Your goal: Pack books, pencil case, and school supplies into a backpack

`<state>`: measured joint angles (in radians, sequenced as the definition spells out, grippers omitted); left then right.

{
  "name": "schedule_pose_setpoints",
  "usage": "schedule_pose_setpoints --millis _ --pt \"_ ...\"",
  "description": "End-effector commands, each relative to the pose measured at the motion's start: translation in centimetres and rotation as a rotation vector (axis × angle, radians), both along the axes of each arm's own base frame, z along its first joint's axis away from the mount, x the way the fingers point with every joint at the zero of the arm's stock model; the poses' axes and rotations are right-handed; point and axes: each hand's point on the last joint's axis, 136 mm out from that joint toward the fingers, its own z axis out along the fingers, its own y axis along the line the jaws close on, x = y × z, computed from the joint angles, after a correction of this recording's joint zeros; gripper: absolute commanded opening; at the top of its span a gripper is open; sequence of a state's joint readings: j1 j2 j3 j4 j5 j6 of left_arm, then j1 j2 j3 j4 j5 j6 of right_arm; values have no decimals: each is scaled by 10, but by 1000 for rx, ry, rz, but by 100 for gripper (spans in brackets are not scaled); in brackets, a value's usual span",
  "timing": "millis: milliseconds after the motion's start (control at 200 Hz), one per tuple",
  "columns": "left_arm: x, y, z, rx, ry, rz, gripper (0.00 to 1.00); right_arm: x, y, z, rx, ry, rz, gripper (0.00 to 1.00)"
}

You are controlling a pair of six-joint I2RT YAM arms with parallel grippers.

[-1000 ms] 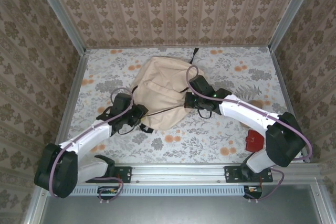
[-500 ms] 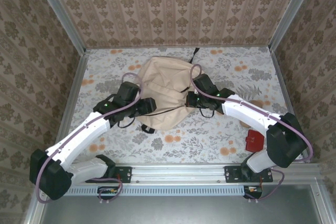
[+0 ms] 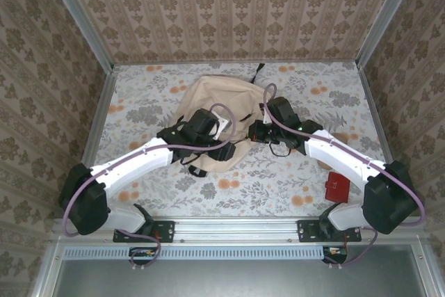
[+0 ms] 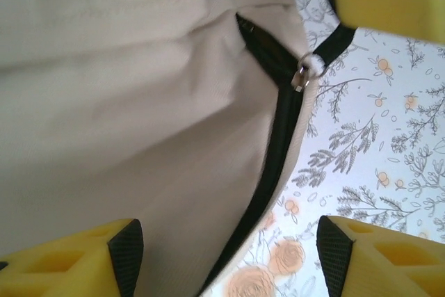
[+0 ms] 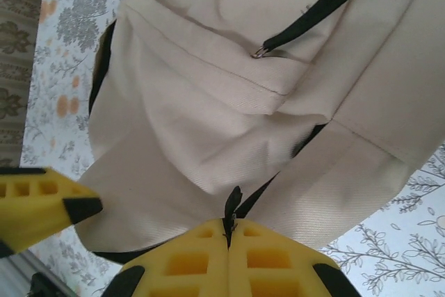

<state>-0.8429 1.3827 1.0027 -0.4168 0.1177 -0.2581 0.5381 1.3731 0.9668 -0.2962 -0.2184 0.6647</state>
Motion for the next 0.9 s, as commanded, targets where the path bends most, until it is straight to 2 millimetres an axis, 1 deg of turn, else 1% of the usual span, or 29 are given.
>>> schedule_pose_setpoints --millis 0,60,115,280,390,500,585,685,735,775,835,895 --pt "8 -17 5 11 -76 -124 69 -5 1 9 55 -3 10 0" --pt "9 -21 -3 9 -62 -137 68 -8 2 10 71 -1 14 0" --pt "9 -23 -10 12 -47 -139 64 -12 4 11 94 2 28 0" --pt "10 -20 -30 21 5 -112 54 -25 12 19 186 8 87 0" --pt "8 -14 -38 17 24 -89 42 -28 13 23 210 -2 98 0" --pt "3 -12 -44 1 43 -83 30 -27 8 16 189 0 75 0" --pt "-1 -10 -51 5 66 -87 24 -21 0 8 139 -1 35 0" --pt "-6 -4 -60 25 84 -87 17 -7 -22 0 19 -23 -66 0" --pt "-9 -1 -64 38 94 -88 15 2 -37 -3 -57 -30 -133 0" --pt "-11 1 -68 47 103 -90 14 8 -46 -4 -104 -31 -168 0" --pt "-15 4 -72 59 116 -95 12 17 -55 -6 -151 -41 -214 0" --pt "-19 6 -75 67 127 -103 11 27 -59 -7 -176 -50 -244 0"
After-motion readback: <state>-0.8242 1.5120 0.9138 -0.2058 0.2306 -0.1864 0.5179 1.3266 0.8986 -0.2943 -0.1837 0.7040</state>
